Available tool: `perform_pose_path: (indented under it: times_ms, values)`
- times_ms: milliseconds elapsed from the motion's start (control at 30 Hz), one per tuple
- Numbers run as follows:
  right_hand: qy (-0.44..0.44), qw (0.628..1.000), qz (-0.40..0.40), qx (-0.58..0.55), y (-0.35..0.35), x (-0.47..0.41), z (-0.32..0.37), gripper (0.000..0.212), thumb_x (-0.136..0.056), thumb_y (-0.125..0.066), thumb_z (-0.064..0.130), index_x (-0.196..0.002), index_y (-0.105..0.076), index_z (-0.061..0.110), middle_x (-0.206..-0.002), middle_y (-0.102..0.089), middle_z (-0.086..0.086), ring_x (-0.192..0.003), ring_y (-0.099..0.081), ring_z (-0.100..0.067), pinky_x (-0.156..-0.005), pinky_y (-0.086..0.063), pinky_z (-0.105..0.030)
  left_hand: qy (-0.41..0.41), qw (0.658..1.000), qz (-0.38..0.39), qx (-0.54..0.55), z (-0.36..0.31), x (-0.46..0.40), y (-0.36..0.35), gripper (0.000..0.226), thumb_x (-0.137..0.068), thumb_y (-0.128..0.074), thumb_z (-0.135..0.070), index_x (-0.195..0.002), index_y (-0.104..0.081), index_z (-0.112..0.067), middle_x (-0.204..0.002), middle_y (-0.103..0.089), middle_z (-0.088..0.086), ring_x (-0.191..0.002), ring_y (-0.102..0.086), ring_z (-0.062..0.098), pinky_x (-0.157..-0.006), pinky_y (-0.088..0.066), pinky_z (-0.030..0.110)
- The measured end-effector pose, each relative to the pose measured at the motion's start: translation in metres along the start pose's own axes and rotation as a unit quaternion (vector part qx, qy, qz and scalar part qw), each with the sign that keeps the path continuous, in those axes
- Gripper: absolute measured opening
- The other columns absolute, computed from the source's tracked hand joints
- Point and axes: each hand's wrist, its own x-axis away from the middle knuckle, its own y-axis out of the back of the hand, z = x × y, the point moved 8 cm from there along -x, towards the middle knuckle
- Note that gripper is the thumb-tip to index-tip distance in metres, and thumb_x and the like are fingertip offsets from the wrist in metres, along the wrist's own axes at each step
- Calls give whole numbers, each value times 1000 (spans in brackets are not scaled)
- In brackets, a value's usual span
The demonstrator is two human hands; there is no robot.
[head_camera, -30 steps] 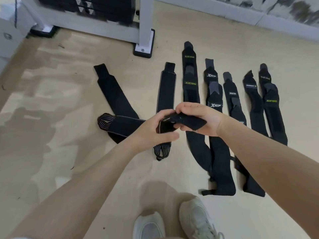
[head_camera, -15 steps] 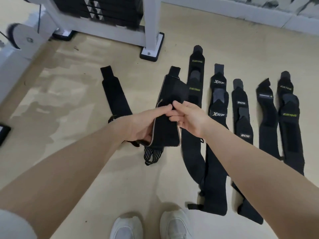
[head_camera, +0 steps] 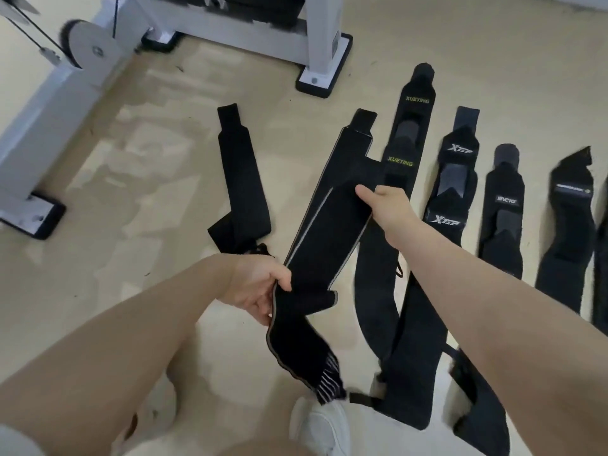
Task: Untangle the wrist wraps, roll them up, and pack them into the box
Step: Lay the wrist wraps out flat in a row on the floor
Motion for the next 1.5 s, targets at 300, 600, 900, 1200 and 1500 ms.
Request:
perform_pose_path:
  times_ms: [300, 600, 900, 1200, 1500]
  values:
    - [2, 999, -33, -37, -23, -76, 0, 25, -97, -52, 17, -119, -58, 11, -94, -62, 1, -74, -57, -9, -57, -45, -14, -28, 947, -199, -251, -53, -69, 68, 26, -91, -51, -25, -111, -54, -8, -81, -64, 3, -69, -59, 16, -61, -45, 24]
    - [89, 946, -142, 278, -32, -173, 23, 40, -92, -54, 32, -129, -52, 16, -134, -46, -5, -125, -40, -24, -100, -38, -36, -305, 644, -366, -599, -201, -118, 108, 80, -88, -59, -45, -150, -16, -17, -158, 12, 11, -146, 3, 27, -118, -6, 39]
    - [-22, 934, -219, 281, -17, -256, 43, 39, -96, -43, 15, -131, -38, -2, -131, -44, -19, -120, -46, -31, -97, -40, -35, -234, 562, -337, -718, -234, -157, 117, 129, -59, -76, -63, -150, 3, -18, -148, -16, 10, -135, -23, 24, -103, -31, 35]
    - [-54, 951, -177, 248, -35, -271, 33, 37, -78, -70, 43, -100, -64, 15, -110, -59, -7, -105, -53, -30, -79, -41, -30, -215, 562, -297, -741, -236, -170, 126, 138, -58, -71, -71, -148, 19, -15, -152, 27, 20, -144, 18, 31, -116, 8, 41]
    - [-43, 996, -80, 8, -27, -252, 43, 19, -85, -70, 19, -99, -67, 7, -98, -68, -9, -91, -63, -24, -79, -53, -31, -173, 562, -307, -749, -241, -169, 116, 140, -58, -77, -63, -148, 16, -11, -154, 18, 24, -145, 11, 35, -117, 0, 41]
